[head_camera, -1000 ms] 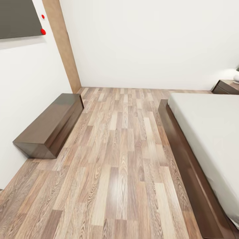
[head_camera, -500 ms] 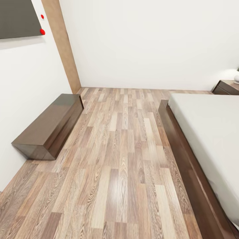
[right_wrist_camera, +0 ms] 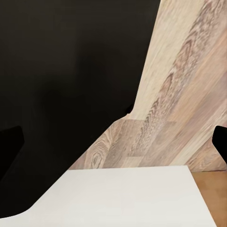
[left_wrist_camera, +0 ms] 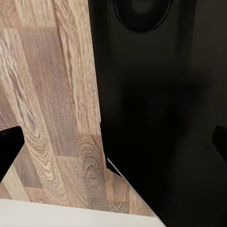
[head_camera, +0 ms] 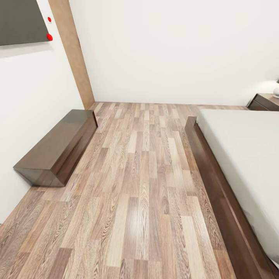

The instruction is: In the bedroom, move the book from the bed onto either nightstand, and place the two sandals side by side next to the bed.

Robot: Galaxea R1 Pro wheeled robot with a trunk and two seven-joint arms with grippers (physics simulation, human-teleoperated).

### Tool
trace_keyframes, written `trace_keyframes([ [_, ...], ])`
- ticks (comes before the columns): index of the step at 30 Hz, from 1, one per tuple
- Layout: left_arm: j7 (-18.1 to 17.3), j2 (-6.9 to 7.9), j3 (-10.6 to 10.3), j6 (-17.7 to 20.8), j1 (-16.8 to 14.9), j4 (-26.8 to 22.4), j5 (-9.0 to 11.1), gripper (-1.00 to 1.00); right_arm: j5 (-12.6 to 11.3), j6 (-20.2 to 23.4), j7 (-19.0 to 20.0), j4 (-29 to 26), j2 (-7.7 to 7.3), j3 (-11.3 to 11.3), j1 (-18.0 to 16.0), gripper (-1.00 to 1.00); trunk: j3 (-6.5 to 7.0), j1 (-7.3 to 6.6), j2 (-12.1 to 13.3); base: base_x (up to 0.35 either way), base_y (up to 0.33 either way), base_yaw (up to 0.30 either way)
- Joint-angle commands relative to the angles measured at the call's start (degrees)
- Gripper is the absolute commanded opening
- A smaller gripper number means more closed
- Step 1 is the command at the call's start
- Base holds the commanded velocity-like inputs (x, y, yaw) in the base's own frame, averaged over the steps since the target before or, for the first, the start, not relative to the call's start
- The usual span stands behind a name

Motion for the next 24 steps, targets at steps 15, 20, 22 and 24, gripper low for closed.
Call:
trace_keyframes([
  [15, 0.19, 0.03, -0.49, -0.28, -0.02, -0.02, 0.06, 1.0, 0.03, 0.65, -0.27, 0.39, -1.08, 0.41, 0.01, 1.0, -0.04, 0.0, -0.02, 0.002, 0.0, 0.0],
  [20, 0.16, 0.04, -0.51, -0.33, -0.02, -0.02, 0.01, 1.0, -0.01, 0.68, -0.29, 0.99, -1.91, 0.43, 0.01, 1.0, -0.04, 0.0, -0.02, 0.051, 0.0, 0.0],
  [22, 0.14, 0.06, -0.53, -0.35, -0.02, -0.02, -0.01, 1.0, -0.02, 0.69, -0.3, 1.25, -2.26, 0.44, 0.01, 1.0, -0.04, 0.0, -0.02, 0.099, 0.0, 0.0],
  [24, 0.14, 0.07, -0.54, -0.34, -0.02, -0.01, -0.01, 1.0, -0.03, 0.7, -0.3, 1.36, -2.38, 0.45, 0.01, 1.0, -0.04, 0.0, -0.02, 0.125, 0.0, 0.0],
])
